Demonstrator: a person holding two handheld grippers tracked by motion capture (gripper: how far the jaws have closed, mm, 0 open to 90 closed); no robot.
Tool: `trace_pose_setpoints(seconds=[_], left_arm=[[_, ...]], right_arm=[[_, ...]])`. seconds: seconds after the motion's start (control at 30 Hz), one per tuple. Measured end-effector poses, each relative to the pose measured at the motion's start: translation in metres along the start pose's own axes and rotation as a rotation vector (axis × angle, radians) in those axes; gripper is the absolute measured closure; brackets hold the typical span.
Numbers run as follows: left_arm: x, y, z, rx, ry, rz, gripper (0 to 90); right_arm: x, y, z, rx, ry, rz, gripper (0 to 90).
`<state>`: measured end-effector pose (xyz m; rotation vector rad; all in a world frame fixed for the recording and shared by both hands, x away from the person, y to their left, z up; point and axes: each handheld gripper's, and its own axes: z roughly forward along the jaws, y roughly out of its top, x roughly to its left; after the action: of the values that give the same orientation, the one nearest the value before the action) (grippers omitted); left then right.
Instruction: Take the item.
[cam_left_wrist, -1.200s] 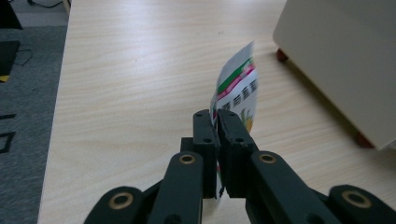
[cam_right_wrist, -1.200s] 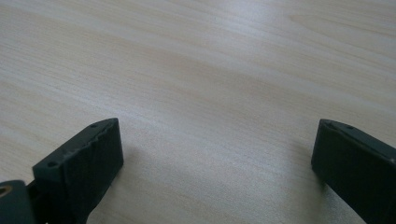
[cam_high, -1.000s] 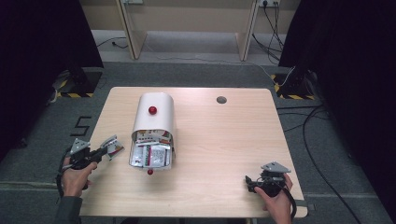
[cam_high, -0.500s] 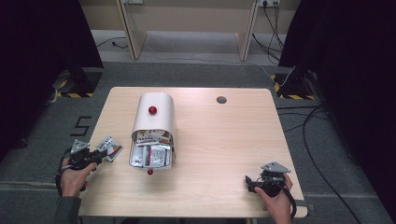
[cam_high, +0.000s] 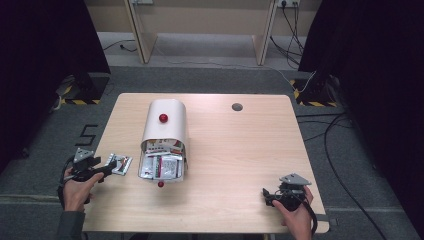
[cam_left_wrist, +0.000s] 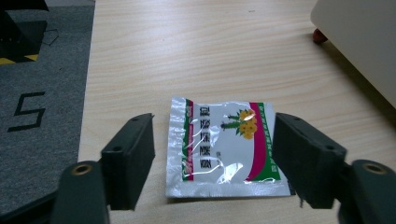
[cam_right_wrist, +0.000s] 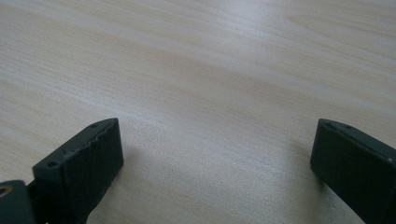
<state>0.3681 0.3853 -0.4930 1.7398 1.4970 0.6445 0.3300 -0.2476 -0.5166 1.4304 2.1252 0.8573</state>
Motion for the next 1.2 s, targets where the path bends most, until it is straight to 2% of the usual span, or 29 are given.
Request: trace_pose_setpoints(seconds=[0.17, 0.43, 0.6, 0.8, 0.93, 0.97, 1.13, 1.2], left_arm=[[0.0, 0.002, -0.002, 0.003, 0.006, -0.008, 20.3], [-0.006, 0.004, -0.005, 0.011, -0.027, 0.009, 19.4], [-0.008, 0.005, -0.007, 0.004, -0.048, 0.002, 18.0], [-0.014, 0.006, -0.014, 0.001, -0.051, 0.022, 16.9], [-0.021, 0.007, -0.019, -0.004, -0.053, 0.041, 16.8], [-0.025, 0.007, -0.021, -0.003, -0.056, 0.06, 16.8], [-0.033, 0.007, -0.024, 0.0, -0.059, 0.077, 16.8], [-0.037, 0.004, -0.029, -0.003, -0.078, 0.084, 16.8]], right_arm=[[0.0, 0.0, 0.0, 0.001, 0.0, 0.002, 3.4], [0.0, 0.0, 0.0, 0.0, -0.001, 0.0, 3.4], [0.0, 0.0, 0.0, 0.0, -0.001, 0.0, 3.4], [0.0, 0.0, 0.0, 0.0, 0.0, -0.001, 3.4], [0.0, 0.0, 0.0, 0.0, -0.001, 0.0, 3.4], [0.0, 0.0, 0.0, 0.0, -0.001, 0.0, 3.3], [0.0, 0.0, 0.0, 0.0, 0.0, 0.0, 3.3], [0.0, 0.0, 0.0, 0.0, 0.0, 0.0, 3.4]])
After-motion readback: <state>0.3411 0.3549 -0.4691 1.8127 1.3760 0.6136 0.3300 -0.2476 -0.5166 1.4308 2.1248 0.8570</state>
